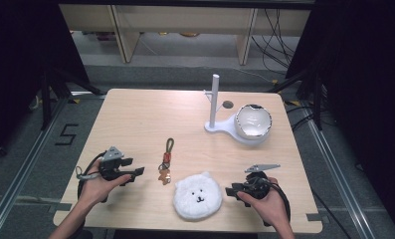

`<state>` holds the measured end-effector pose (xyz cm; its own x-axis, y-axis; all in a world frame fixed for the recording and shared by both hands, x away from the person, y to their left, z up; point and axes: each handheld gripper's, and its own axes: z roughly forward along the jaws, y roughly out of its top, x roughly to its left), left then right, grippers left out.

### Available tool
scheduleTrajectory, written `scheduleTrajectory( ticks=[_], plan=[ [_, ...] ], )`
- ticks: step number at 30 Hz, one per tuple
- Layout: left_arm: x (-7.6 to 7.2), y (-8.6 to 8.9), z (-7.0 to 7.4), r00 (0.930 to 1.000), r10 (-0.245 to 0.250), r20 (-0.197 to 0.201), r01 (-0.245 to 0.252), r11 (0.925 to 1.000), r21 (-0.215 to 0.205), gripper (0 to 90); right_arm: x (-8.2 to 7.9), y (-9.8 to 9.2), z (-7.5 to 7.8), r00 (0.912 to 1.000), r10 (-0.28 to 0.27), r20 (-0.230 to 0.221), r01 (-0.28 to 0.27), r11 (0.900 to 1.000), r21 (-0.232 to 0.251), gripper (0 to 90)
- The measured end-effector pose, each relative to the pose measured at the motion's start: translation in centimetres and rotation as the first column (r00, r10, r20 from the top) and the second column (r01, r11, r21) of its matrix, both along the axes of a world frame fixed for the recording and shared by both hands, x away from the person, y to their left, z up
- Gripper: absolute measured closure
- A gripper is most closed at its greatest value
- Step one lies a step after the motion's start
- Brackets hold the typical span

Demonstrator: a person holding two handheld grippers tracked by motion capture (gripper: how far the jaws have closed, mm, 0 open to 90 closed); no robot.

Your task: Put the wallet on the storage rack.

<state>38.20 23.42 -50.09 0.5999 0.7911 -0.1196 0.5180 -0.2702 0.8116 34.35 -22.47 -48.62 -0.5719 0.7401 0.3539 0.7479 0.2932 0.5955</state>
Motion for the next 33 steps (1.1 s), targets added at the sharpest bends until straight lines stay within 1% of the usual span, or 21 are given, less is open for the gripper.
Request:
scheduleTrajectory(
  ticks=[2, 3, 4, 5, 6, 7, 10, 12, 13, 14, 16, 17, 19, 20, 22, 23, 26, 29, 30, 32, 33],
  plan=[
    [-0.7, 0.1, -0.4, 0.9982, 0.023, 0.055, -0.023, 0.9997, 0.004, 34.4, 0.3, 0.2, 0.2, 0.9999, 0.003, -0.015, -0.003, 1.0, -0.016, 59.8],
    [-0.7, 0.1, -0.4, 0.9982, 0.023, 0.055, -0.023, 0.9997, 0.004, 35.0, 0.3, 0.2, 0.2, 0.9999, 0.003, -0.015, -0.003, 1.0, -0.016, 59.8],
    [-1.2, -0.1, -0.9, 0.9947, 0.044, 0.093, -0.044, 0.999, -0.001, 35.5, 0.7, 0.3, 0.4, 0.9997, -0.014, -0.022, 0.013, 0.999, -0.035, 58.5],
    [-1.4, -0.2, -1.1, 0.9929, 0.052, 0.107, -0.052, 0.9987, -0.005, 35.6, 0.8, 0.2, 0.6, 0.9991, -0.008, -0.041, 0.006, 0.999, -0.043, 57.8],
    [-1.5, -0.3, -1.2, 0.9914, 0.06, 0.116, -0.058, 0.9982, -0.013, 35.7, 0.8, 0.5, 0.8, 0.9972, -0.034, -0.067, 0.032, 0.999, -0.033, 57.3],
    [-1.5, -0.3, -1.2, 0.9914, 0.06, 0.116, -0.058, 0.9982, -0.013, 35.5, 1.1, 0.4, 0.9, 0.9987, -0.015, -0.049, 0.013, 0.999, -0.047, 57.1],
    [-2.0, -0.6, -1.5, 0.9862, 0.081, 0.145, -0.074, 0.9959, -0.052, 37.1, 1.5, 0.6, 1.3, 0.9981, 0.002, -0.062, -0.005, 0.999, -0.051, 56.3],
    [-2.1, -0.6, -1.5, 0.9846, 0.084, 0.153, -0.077, 0.9957, -0.052, 37.6, 1.7, 0.8, 1.6, 0.9973, 0.009, -0.072, -0.014, 0.998, -0.064, 56.3],
    [-2.3, -0.7, -1.5, 0.9817, 0.075, 0.175, -0.066, 0.9961, -0.059, 37.6, 1.9, 1.0, 1.9, 0.9959, -0.001, -0.091, -0.006, 0.997, -0.08, 56.3],
    [-2.3, -0.7, -1.5, 0.9817, 0.075, 0.175, -0.066, 0.9961, -0.059, 37.6, 1.9, 1.0, 1.9, 0.9959, -0.001, -0.091, -0.006, 0.997, -0.08, 56.3],
    [-2.3, -0.7, -1.7, 0.9771, 0.072, 0.2, -0.061, 0.9964, -0.059, 37.6, 2.2, 1.4, 2.2, 0.9931, 0.008, -0.117, -0.017, 0.996, -0.083, 56.3],
    [-2.4, -0.7, -1.7, 0.9753, 0.077, 0.207, -0.065, 0.9957, -0.066, 37.6, 2.5, 2.0, 2.5, 0.9902, 0.017, -0.139, -0.03, 0.995, -0.097, 56.5],
    [-2.4, -0.6, -1.8, 0.9741, 0.08, 0.211, -0.067, 0.9953, -0.069, 37.6, 2.7, 2.2, 2.6, 0.9894, 0.017, -0.144, -0.033, 0.994, -0.105, 56.5],
    [-2.5, -0.7, -1.9, 0.973, 0.084, 0.215, -0.07, 0.995, -0.071, 37.5, 3.0, 3.0, 2.9, 0.984, 0.047, -0.172, -0.067, 0.991, -0.114, 56.5],
    [-2.6, -0.7, -1.9, 0.9725, 0.083, 0.218, -0.07, 0.9953, -0.066, 37.4, 3.0, 3.3, 3.0, 0.9818, 0.054, -0.182, -0.075, 0.991, -0.112, 56.4],
    [-2.6, -0.7, -1.9, 0.9719, 0.077, 0.222, -0.064, 0.9959, -0.064, 37.3, 3.3, 4.1, 3.0, 0.9762, 0.074, -0.204, -0.101, 0.986, -0.129, 55.8],
    [-2.6, -0.7, -2.0, 0.9715, 0.083, 0.222, -0.071, 0.9955, -0.063, 37.2, 3.8, 4.9, 2.8, 0.9705, 0.107, -0.216, -0.138, 0.981, -0.135, 54.5],
    [-2.6, -0.8, -2.1, 0.9705, 0.087, 0.225, -0.074, 0.9952, -0.065, 37.1, 4.2, 5.6, 2.5, 0.9632, 0.105, -0.247, -0.144, 0.979, -0.141, 53.7],
    [-2.6, -0.8, -2.1, 0.9703, 0.087, 0.226, -0.074, 0.9951, -0.065, 37.1, 4.5, 5.7, 2.5, 0.9493, 0.132, -0.285, -0.172, 0.978, -0.121, 53.2],
    [-2.6, -0.7, -2.1, 0.9693, 0.088, 0.23, -0.074, 0.9948, -0.069, 37.2, 4.9, 6.1, 2.2, 0.9479, 0.134, -0.289, -0.178, 0.975, -0.131, 51.9],
    [-2.6, -0.7, -2.1, 0.9693, 0.09, 0.229, -0.075, 0.9945, -0.072, 37.2, 5.0, 6.2, 2.1, 0.9504, 0.128, -0.283, -0.174, 0.974, -0.142, 51.4]
  ],
)
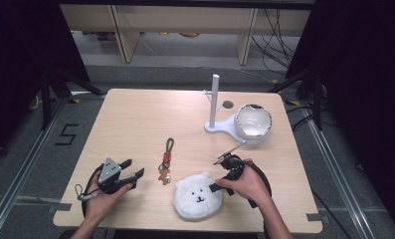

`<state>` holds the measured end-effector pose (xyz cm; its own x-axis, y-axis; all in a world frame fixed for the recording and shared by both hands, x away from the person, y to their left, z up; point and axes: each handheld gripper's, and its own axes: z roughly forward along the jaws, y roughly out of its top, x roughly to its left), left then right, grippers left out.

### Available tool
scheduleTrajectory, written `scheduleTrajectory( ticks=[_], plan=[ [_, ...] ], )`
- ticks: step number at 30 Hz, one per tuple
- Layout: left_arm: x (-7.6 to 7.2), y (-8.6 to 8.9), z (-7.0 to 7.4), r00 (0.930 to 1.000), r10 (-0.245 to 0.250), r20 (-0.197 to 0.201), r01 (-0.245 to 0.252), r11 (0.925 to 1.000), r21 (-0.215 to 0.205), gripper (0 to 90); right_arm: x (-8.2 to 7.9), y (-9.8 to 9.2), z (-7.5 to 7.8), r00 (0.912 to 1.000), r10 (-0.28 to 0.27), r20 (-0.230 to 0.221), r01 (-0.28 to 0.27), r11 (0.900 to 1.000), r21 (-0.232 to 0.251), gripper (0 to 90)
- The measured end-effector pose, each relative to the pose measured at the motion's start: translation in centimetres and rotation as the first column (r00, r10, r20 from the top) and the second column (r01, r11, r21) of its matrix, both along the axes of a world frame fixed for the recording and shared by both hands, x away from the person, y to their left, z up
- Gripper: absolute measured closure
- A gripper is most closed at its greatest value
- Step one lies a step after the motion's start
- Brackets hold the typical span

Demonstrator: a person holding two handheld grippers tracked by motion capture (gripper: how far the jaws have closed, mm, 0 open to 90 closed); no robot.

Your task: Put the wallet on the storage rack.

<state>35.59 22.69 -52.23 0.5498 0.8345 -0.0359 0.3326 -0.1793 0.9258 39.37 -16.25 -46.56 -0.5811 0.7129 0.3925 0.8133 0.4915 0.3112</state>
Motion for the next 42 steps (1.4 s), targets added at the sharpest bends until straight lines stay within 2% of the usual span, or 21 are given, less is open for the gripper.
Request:
scheduleTrajectory(
  ticks=[1, 2, 3, 6, 7, 11, 16, 18, 19, 22, 24, 25, 28, 29, 30, 34, 36, 37, 39, 41, 42],
  plan=[
    [0.0, 0.0, 0.0, 1.0, 0.0, 0.0, 0.0, 1.0, 0.0, 37.2, 0.0, 0.0, 0.0, 1.0, 0.0, 0.0, 0.0, 1.0, 0.0, 51.4],
    [0.0, 0.0, 0.0, 1.0, 0.002, 0.002, -0.002, 1.0, -0.003, 37.2, 0.4, 0.4, -0.2, 0.9999, 0.014, 0.008, -0.014, 0.999, -0.04, 49.9],
    [0.0, 0.0, 0.0, 1.0, 0.002, 0.001, -0.002, 1.0, -0.001, 37.2, 0.4, 0.6, -0.1, 1.0, 0.0, 0.006, 0.001, 0.997, -0.075, 49.6],
    [0.0, 0.0, 0.0, 1.0, -0.002, 0.001, 0.002, 1.0, 0.009, 37.4, 0.7, 0.9, -0.4, 0.9999, 0.016, 0.004, -0.015, 0.998, -0.067, 49.0],
    [0.0, -0.1, 0.0, 1.0, -0.006, 0.004, 0.006, 1.0, 0.003, 37.4, 1.0, 1.2, -0.6, 0.9997, 0.022, 0.007, -0.021, 0.995, -0.095, 48.7],
    [0.0, 0.0, 0.0, 1.0, 0.0, -0.002, 0.0, 1.0, 0.002, 37.5, 1.1, 1.6, -0.9, 0.9998, 0.009, -0.018, -0.011, 0.991, -0.13, 48.5],
    [0.0, 0.0, 0.0, 1.0, 0.0, -0.007, 0.001, 1.0, 0.005, 37.6, 1.2, 1.7, -1.0, 0.9995, 0.021, -0.024, -0.025, 0.989, -0.147, 49.1],
    [0.0, 0.0, 0.0, 1.0, 0.0, -0.01, 0.0, 1.0, 0.002, 37.6, 1.2, 1.7, -1.1, 0.9989, 0.046, -0.014, -0.047, 0.988, -0.146, 52.1],
    [0.1, 0.0, 0.0, 1.0, -0.005, -0.006, 0.005, 1.0, -0.008, 37.7, 1.3, 1.8, -1.3, 0.9981, 0.061, -0.011, -0.062, 0.986, -0.157, 56.6],
    [0.0, 0.1, 0.0, 0.9999, 0.002, -0.011, -0.002, 1.0, -0.001, 37.9, 1.2, 2.0, -1.3, 0.9982, 0.053, -0.027, -0.057, 0.986, -0.159, 63.4],
    [0.0, 0.1, 0.0, 0.9999, 0.002, -0.011, -0.002, 1.0, -0.002, 38.0, 1.2, 2.0, -1.3, 0.9983, 0.05, -0.029, -0.054, 0.986, -0.157, 65.9],
    [0.0, 0.1, 0.0, 0.9999, 0.002, -0.012, -0.002, 1.0, -0.002, 38.0, 1.1, 2.1, -1.2, 0.9985, 0.048, -0.028, -0.051, 0.99, -0.131, 71.5],
    [0.1, 0.1, 0.0, 0.9999, 0.001, -0.01, -0.001, 1.0, -0.007, 38.0, 1.0, 1.8, -1.1, 0.9973, 0.071, -0.016, -0.073, 0.987, -0.14, 74.0],
    [0.1, 0.1, 0.0, 0.9999, 0.001, -0.011, -0.002, 1.0, -0.009, 38.0, 0.6, 1.9, -0.9, 0.999, 0.044, -0.012, -0.045, 0.991, -0.123, 75.4],
    [0.1, 0.1, 0.0, 0.9999, 0.001, -0.011, -0.002, 1.0, -0.009, 38.0, 0.6, 1.9, -0.9, 0.999, 0.044, -0.012, -0.045, 0.991, -0.123, 75.4],
    [0.1, 0.1, 0.0, 0.9999, 0.002, -0.01, -0.002, 1.0, -0.009, 38.1, -0.2, 1.2, -0.6, 0.9982, 0.051, 0.032, -0.048, 0.995, -0.082, 76.2],
    [0.1, 0.1, 0.0, 0.9999, 0.003, -0.01, -0.003, 1.0, -0.008, 38.1, -0.4, 1.1, -0.5, 0.9983, 0.047, 0.034, -0.044, 0.996, -0.077, 76.2],
    [0.1, 0.1, 0.0, 0.9999, 0.003, -0.011, -0.003, 1.0, -0.005, 38.2, -0.8, 0.7, -0.2, 0.9969, 0.041, 0.068, -0.037, 0.997, -0.063, 76.3],
    [0.1, 0.0, 0.0, 0.9999, 0.004, -0.011, -0.004, 1.0, -0.003, 38.2, -1.1, 0.6, 0.1, 0.9941, 0.047, 0.098, -0.042, 0.998, -0.049, 76.3],
    [0.1, 0.0, 0.0, 1.0, 0.0, -0.007, 0.0, 1.0, -0.009, 38.3, -1.4, 0.6, 0.4, 0.995, 0.027, 0.096, -0.024, 0.999, -0.032, 76.3],
    [0.1, 0.0, 0.0, 1.0, 0.001, -0.005, -0.001, 1.0, -0.008, 38.3, -1.7, 0.3, 0.8, 0.9931, 0.009, 0.117, -0.007, 1.0, -0.018, 76.5]
  ],
)
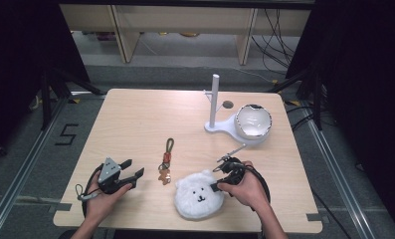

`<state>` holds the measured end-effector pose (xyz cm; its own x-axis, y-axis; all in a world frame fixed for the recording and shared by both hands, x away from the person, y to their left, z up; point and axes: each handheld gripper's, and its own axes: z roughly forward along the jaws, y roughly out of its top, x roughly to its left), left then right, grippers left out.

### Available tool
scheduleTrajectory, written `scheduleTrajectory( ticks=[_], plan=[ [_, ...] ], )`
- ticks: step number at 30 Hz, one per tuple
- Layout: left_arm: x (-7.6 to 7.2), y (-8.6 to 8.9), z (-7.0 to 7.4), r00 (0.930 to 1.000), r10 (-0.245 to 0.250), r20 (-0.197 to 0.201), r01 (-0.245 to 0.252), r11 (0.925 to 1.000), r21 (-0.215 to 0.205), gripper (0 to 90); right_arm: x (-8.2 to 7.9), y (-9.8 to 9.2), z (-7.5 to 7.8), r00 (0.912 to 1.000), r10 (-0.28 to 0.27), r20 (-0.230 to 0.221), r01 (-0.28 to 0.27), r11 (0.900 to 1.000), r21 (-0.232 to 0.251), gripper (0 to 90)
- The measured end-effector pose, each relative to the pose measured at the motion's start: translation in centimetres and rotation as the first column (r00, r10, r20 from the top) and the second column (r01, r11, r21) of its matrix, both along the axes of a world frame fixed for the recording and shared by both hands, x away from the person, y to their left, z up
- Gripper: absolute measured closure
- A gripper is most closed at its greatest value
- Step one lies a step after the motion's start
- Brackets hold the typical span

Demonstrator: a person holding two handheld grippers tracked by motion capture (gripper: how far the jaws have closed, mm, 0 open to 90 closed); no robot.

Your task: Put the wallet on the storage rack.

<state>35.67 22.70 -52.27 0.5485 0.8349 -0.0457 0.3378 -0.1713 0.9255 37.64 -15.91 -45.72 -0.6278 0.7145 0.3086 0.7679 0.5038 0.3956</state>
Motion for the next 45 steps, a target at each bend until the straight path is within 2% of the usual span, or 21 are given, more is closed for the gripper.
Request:
scheduleTrajectory(
  ticks=[3, 4, 5, 8, 9, 10, 13, 14, 17, 18, 22, 24, 31, 34, 35, 37, 38, 39, 41, 43, 45],
  plan=[
    [-0.1, 0.0, 0.1, 1.0, 0.007, -0.005, -0.007, 0.9999, 0.01, 38.5, -0.2, -0.3, 0.2, 0.9999, 0.002, 0.013, -0.002, 1.0, 0.019, 76.5],
    [0.0, 0.0, 0.0, 1.0, 0.004, -0.003, -0.004, 1.0, 0.008, 38.6, -0.4, -0.5, 0.4, 0.9995, -0.012, 0.028, 0.012, 1.0, 0.02, 76.6],
    [0.0, -0.1, 0.0, 1.0, 0.003, -0.004, -0.003, 1.0, 0.009, 38.8, -0.7, -1.0, 0.8, 0.9969, -0.026, 0.074, 0.023, 0.999, 0.029, 76.6],
    [0.0, -0.1, 0.0, 1.0, 0.004, -0.004, -0.004, 1.0, 0.009, 39.0, -1.1, -1.3, 1.2, 0.9958, -0.039, 0.083, 0.035, 0.998, 0.051, 76.6],
    [0.0, -0.1, 0.0, 1.0, 0.005, -0.004, -0.005, 0.9999, 0.009, 39.0, -1.2, -2.0, 1.4, 0.9887, -0.036, 0.146, 0.023, 0.996, 0.088, 76.6],
    [0.0, -0.1, 0.0, 1.0, 0.006, -0.004, -0.006, 0.9999, 0.008, 39.0, -1.3, -2.0, 1.6, 0.9894, -0.05, 0.136, 0.037, 0.995, 0.095, 76.6],
    [0.0, -0.1, 0.0, 1.0, 0.003, 0.0, -0.003, 1.0, 0.007, 39.0, -1.6, -2.9, 2.1, 0.978, -0.086, 0.19, 0.063, 0.99, 0.127, 76.7],
    [0.0, -0.1, 0.0, 1.0, 0.003, 0.001, -0.003, 1.0, 0.008, 39.0, -1.7, -3.2, 2.4, 0.9784, -0.1, 0.181, 0.076, 0.988, 0.132, 76.7],
    [0.0, -0.2, 0.0, 1.0, 0.004, 0.002, -0.004, 0.9999, 0.014, 39.2, -1.6, -4.0, 2.8, 0.9674, -0.132, 0.216, 0.099, 0.983, 0.157, 76.7],
    [0.0, -0.2, 0.0, 1.0, 0.004, 0.001, -0.004, 0.9999, 0.014, 39.2, -1.5, -4.2, 2.9, 0.9674, -0.121, 0.222, 0.085, 0.982, 0.167, 76.7],
    [-0.1, -0.2, 0.0, 1.0, 0.006, -0.003, -0.006, 0.9998, 0.019, 39.3, -1.7, -4.6, 3.3, 0.9652, -0.157, 0.21, 0.118, 0.976, 0.184, 76.8],
    [-0.1, -0.2, 0.0, 1.0, 0.007, -0.002, -0.007, 0.9998, 0.019, 39.3, -1.7, -4.8, 3.5, 0.9526, -0.176, 0.248, 0.131, 0.973, 0.188, 76.7],
    [-0.1, -0.2, 0.1, 1.0, 0.006, -0.001, -0.006, 0.9996, 0.028, 39.4, -1.7, -5.5, 3.9, 0.9338, -0.194, 0.301, 0.127, 0.965, 0.228, 77.0],
    [-0.1, -0.2, 0.0, 1.0, 0.002, 0.005, -0.002, 0.9998, 0.017, 39.4, -1.9, -5.5, 4.0, 0.9306, -0.217, 0.294, 0.149, 0.96, 0.237, 77.0],
    [-0.1, -0.2, 0.0, 1.0, 0.003, 0.005, -0.003, 0.9999, 0.014, 39.4, -1.8, -5.8, 4.2, 0.9202, -0.214, 0.328, 0.141, 0.962, 0.232, 77.1],
    [-0.1, -0.1, 0.0, 1.0, 0.006, 0.003, -0.006, 0.9999, 0.013, 39.4, -1.9, -6.0, 4.3, 0.9148, -0.225, 0.335, 0.146, 0.959, 0.244, 77.1],
    [-0.1, -0.1, 0.0, 1.0, 0.006, 0.003, -0.006, 0.9999, 0.012, 39.4, -1.8, -6.1, 4.3, 0.9196, -0.225, 0.322, 0.146, 0.957, 0.252, 77.2],
    [-0.1, -0.1, 0.0, 1.0, 0.006, 0.004, -0.006, 0.9999, 0.013, 39.5, -1.9, -6.2, 4.3, 0.9146, -0.228, 0.334, 0.147, 0.957, 0.251, 77.2],
    [-0.1, -0.1, 0.0, 1.0, 0.006, 0.003, -0.006, 0.9999, 0.013, 39.6, -2.1, -6.3, 4.4, 0.9163, -0.244, 0.317, 0.162, 0.951, 0.265, 77.2],
    [0.0, -0.2, 0.0, 1.0, 0.006, 0.0, -0.006, 0.9999, 0.01, 39.7, -2.0, -6.6, 4.3, 0.9081, -0.24, 0.343, 0.155, 0.954, 0.257, 77.3],
    [0.0, -0.2, 0.0, 1.0, 0.005, 0.0, -0.005, 0.9999, 0.009, 39.7, -2.0, -6.8, 4.3, 0.9049, -0.254, 0.341, 0.168, 0.95, 0.264, 77.3]
  ],
)
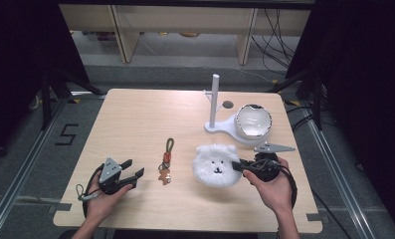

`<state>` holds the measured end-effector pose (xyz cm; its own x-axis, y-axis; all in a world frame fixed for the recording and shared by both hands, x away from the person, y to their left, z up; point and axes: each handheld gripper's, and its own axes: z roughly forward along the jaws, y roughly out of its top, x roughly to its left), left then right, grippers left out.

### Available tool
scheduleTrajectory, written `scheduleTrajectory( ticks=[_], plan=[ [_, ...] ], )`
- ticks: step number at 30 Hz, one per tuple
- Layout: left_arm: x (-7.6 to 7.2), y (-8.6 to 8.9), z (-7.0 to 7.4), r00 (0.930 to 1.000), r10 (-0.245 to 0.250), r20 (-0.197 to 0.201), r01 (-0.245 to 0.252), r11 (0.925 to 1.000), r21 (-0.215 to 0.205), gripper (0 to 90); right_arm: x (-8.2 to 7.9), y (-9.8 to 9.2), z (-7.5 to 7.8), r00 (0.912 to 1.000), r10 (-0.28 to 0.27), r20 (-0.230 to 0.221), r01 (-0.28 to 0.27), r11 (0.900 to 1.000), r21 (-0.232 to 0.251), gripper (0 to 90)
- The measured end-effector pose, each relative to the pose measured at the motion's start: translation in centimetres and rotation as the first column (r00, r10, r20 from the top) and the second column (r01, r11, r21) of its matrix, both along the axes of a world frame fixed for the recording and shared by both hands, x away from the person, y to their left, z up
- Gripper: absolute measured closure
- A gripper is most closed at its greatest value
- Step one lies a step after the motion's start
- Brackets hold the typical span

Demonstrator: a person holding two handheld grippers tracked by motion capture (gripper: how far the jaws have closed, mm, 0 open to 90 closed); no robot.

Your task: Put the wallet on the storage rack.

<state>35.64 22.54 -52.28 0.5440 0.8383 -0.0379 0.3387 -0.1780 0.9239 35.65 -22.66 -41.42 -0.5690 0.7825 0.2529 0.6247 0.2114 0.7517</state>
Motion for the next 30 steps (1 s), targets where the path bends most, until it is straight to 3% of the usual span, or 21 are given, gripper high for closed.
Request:
scheduleTrajectory(
  ticks=[3, 4, 10, 12, 13, 16, 17, 18, 20, 21, 24, 25, 26, 27, 30],
  plan=[
    [0.0, 0.1, 0.0, 1.0, 0.001, 0.001, -0.001, 1.0, -0.003, 39.7, 0.0, -0.2, 0.1, 1.0, -0.004, 0.0, 0.004, 1.0, 0.023, 77.3],
    [-0.1, 0.1, 0.0, 1.0, 0.005, -0.001, -0.005, 1.0, 0.0, 39.7, 0.1, -0.3, 0.2, 0.9997, -0.009, 0.021, 0.009, 1.0, 0.021, 77.3],
    [0.0, 0.0, 0.0, 1.0, 0.002, 0.002, -0.002, 1.0, 0.002, 39.8, 0.1, -0.8, 0.8, 0.9983, -0.034, 0.047, 0.032, 0.999, 0.03, 77.3],
    [0.0, 0.0, 0.0, 1.0, 0.002, 0.002, -0.002, 1.0, 0.0, 39.8, -0.1, -0.9, 1.0, 0.9978, -0.057, 0.035, 0.055, 0.997, 0.049, 77.4],
    [0.0, 0.0, 0.0, 1.0, 0.005, 0.001, -0.005, 1.0, -0.002, 39.8, 0.1, -1.3, 1.1, 0.9963, -0.053, 0.068, 0.05, 0.998, 0.045, 77.4],
    [0.0, 0.0, 0.0, 1.0, 0.005, 0.001, -0.005, 1.0, -0.002, 39.8, 0.1, -1.7, 1.4, 0.9935, -0.07, 0.089, 0.068, 0.997, 0.032, 77.4],
    [0.0, 0.0, 0.0, 1.0, 0.005, 0.0, -0.005, 1.0, -0.002, 39.9, 0.0, -1.6, 1.4, 0.9951, -0.079, 0.059, 0.076, 0.995, 0.06, 77.4],
    [0.0, 0.0, 0.0, 1.0, 0.005, 0.0, -0.005, 1.0, -0.002, 39.8, 0.0, -1.7, 1.5, 0.9933, -0.087, 0.076, 0.083, 0.995, 0.06, 77.4],
    [0.0, 0.1, 0.0, 1.0, 0.008, 0.0, -0.008, 1.0, -0.005, 39.8, 0.0, -1.8, 1.5, 0.9926, -0.1, 0.07, 0.095, 0.993, 0.069, 77.4],
    [-0.1, 0.1, 0.1, 0.9999, 0.012, -0.007, -0.012, 0.9999, 0.004, 39.9, 0.2, -2.2, 1.5, 0.9913, -0.09, 0.097, 0.086, 0.995, 0.045, 77.4],
    [0.0, 0.1, 0.0, 1.0, 0.006, -0.001, -0.006, 1.0, -0.005, 39.9, 0.2, -2.2, 1.5, 0.992, -0.089, 0.089, 0.083, 0.994, 0.072, 77.4],
    [0.0, 0.0, 0.0, 1.0, 0.006, -0.001, -0.006, 1.0, -0.003, 39.9, 0.0, -2.2, 1.6, 0.9906, -0.118, 0.069, 0.113, 0.99, 0.083, 77.4],
    [0.0, 0.0, 0.0, 1.0, 0.006, -0.001, -0.006, 1.0, -0.003, 39.8, 0.0, -2.2, 1.6, 0.9906, -0.118, 0.069, 0.113, 0.99, 0.083, 77.4],
    [0.0, 0.0, 0.0, 1.0, 0.006, 0.0, -0.006, 1.0, -0.002, 39.8, 0.3, -2.5, 1.5, 0.9896, -0.102, 0.101, 0.095, 0.993, 0.073, 77.4],
    [0.0, 0.1, 0.0, 1.0, 0.006, -0.001, -0.006, 1.0, -0.002, 39.8, 0.2, -2.5, 1.7, 0.9887, -0.126, 0.081, 0.119, 0.989, 0.087, 77.4]
  ],
)
